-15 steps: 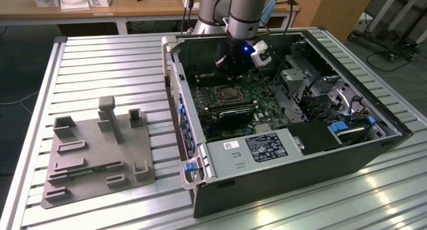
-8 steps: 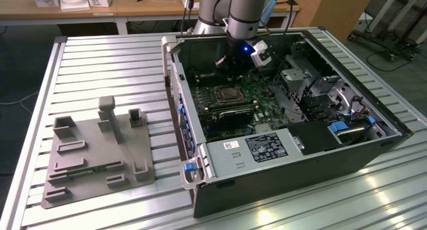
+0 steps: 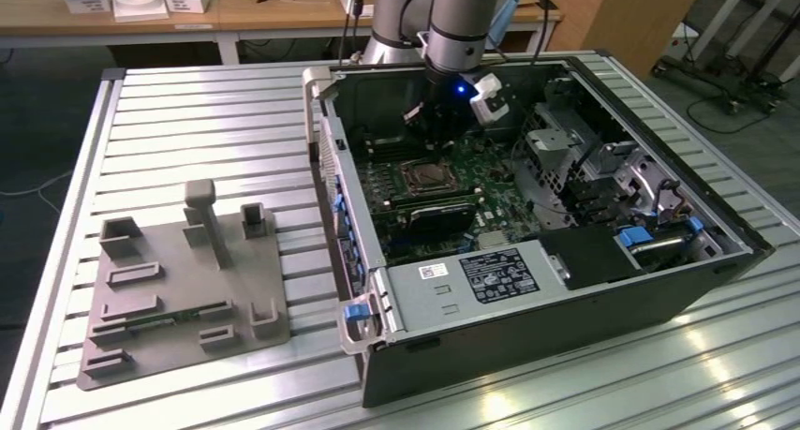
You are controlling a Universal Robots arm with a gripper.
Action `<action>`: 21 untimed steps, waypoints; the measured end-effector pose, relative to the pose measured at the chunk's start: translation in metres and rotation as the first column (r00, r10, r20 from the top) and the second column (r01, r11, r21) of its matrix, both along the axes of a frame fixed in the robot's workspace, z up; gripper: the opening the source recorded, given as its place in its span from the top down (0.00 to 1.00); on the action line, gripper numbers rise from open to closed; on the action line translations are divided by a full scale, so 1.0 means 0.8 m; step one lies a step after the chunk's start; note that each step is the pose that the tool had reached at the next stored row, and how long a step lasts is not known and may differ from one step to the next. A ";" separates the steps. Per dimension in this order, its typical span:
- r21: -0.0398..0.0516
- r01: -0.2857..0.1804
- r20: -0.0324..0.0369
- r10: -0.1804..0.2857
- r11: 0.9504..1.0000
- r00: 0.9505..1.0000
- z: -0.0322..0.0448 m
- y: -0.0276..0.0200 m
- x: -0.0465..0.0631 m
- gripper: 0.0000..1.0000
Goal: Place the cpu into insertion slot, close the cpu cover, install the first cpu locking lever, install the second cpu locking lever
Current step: 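Install the first cpu locking lever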
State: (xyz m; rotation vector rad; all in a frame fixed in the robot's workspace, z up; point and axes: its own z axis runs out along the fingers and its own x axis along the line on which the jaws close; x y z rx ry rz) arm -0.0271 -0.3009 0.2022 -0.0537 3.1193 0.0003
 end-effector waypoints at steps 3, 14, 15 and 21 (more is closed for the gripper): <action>0.000 0.000 0.000 0.000 1.000 1.000 0.0024 0.0001 0.000 0.90; 0.000 0.000 0.000 0.000 1.000 1.000 0.0057 0.0005 -0.006 0.90; 0.000 0.000 0.000 0.000 1.000 1.000 0.0057 0.0006 -0.007 0.90; 0.000 0.000 0.000 0.000 1.000 1.000 0.0057 0.0036 -0.010 0.90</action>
